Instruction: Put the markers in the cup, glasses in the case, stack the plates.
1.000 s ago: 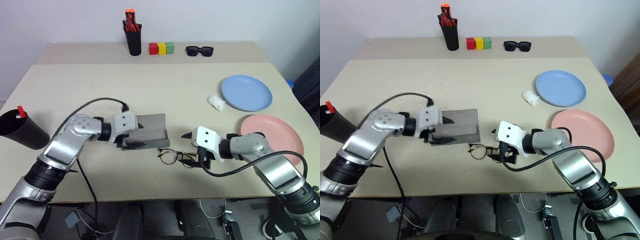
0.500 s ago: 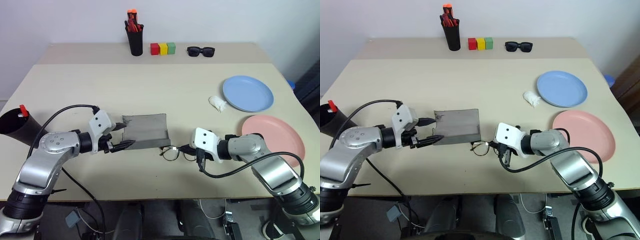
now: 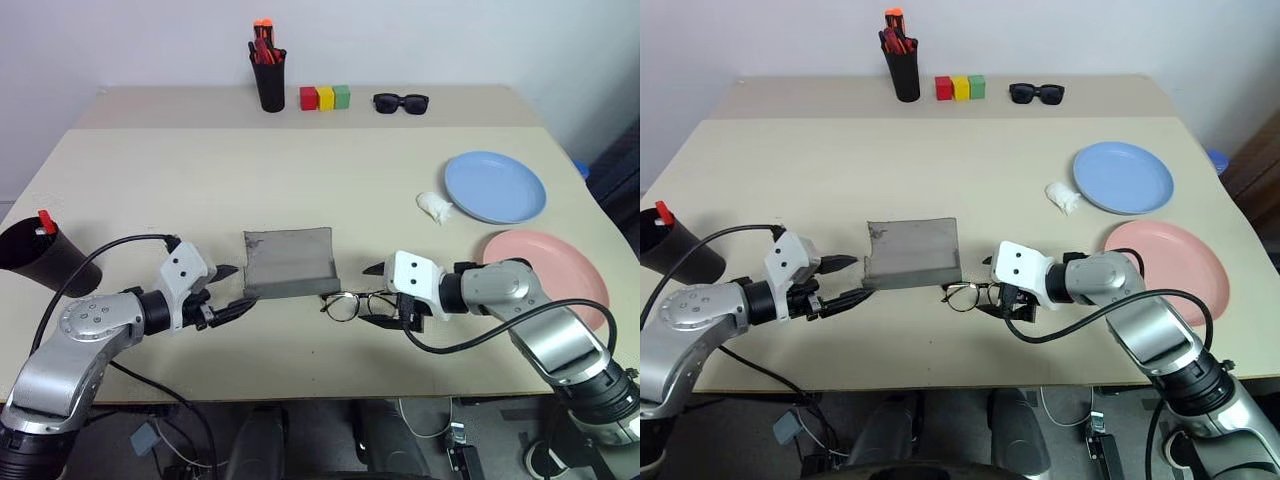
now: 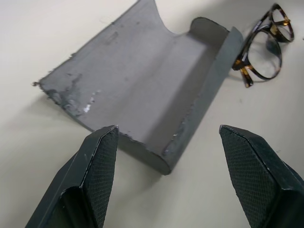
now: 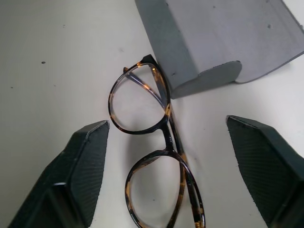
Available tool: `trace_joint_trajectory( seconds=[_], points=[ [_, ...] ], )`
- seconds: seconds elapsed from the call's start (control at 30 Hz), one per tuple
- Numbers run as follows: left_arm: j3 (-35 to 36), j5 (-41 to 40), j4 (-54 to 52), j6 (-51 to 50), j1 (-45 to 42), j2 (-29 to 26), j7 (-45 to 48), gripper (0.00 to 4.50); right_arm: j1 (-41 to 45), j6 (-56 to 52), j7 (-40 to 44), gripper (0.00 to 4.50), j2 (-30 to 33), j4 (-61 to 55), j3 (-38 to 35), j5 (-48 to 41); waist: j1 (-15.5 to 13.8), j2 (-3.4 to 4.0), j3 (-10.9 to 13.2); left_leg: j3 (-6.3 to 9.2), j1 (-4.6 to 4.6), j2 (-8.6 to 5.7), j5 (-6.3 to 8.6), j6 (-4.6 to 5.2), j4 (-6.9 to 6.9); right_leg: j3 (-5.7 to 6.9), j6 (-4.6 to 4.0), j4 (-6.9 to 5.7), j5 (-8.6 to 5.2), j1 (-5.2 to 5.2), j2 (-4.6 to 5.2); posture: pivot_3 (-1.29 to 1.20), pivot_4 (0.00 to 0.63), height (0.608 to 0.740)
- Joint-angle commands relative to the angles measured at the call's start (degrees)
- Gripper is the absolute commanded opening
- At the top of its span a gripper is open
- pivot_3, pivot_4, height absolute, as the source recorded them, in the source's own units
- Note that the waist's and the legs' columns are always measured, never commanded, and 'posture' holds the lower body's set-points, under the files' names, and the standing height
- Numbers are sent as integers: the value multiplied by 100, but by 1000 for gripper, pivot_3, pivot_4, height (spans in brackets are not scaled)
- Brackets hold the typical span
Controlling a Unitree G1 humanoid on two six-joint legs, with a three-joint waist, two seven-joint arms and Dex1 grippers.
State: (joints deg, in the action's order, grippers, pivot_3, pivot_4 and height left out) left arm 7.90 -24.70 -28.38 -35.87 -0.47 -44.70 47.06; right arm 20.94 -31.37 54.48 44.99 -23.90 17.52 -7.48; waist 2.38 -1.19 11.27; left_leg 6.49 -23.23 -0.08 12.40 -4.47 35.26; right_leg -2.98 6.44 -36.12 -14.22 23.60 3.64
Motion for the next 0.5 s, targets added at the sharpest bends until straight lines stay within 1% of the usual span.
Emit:
trace_joint_trajectory(
  seconds=[0.03,0.1,0.13,0.2,0.37,0.4,0.5],
  points=[
    [161,-125,-261,-44,19,-17,-91,3450,39,327,-6,3706,16,180,110,265,4,0,0,0,1,0,0,0,0,0,0,0,0,-1,0,0,150,740],
    [143,-162,-291,-71,17,0,-146,3450,77,364,-34,3706,-87,311,113,293,4,0,0,-1,1,0,0,0,0,0,-1,0,0,0,0,0,150,740],
    [133,-176,-302,-83,16,0,-166,3450,103,385,-44,3483,-123,368,126,324,5,0,0,0,1,0,0,0,0,0,0,-1,1,0,0,0,150,740],
    [113,-184,-330,-94,21,1,-196,3450,114,431,-35,2890,-159,423,138,377,5,0,0,0,2,0,0,0,0,0,0,-1,1,-1,0,0,150,740],
    [154,-229,-289,-105,1,1,-233,3450,82,465,29,300,-176,379,135,394,2,0,-1,0,5,0,0,0,0,0,0,-1,1,-5,0,0,150,740],
    [158,-236,-286,-105,0,-4,-243,3450,69,483,45,45,-155,358,129,404,2,0,-1,-1,6,0,0,0,0,0,0,-1,1,-5,0,0,150,740],
    [173,-255,-258,-112,-5,-9,-278,3450,49,486,69,45,-106,289,96,423,6,-2,-2,0,9,0,0,0,0,0,0,0,1,-9,0,0,150,740]
  ],
)
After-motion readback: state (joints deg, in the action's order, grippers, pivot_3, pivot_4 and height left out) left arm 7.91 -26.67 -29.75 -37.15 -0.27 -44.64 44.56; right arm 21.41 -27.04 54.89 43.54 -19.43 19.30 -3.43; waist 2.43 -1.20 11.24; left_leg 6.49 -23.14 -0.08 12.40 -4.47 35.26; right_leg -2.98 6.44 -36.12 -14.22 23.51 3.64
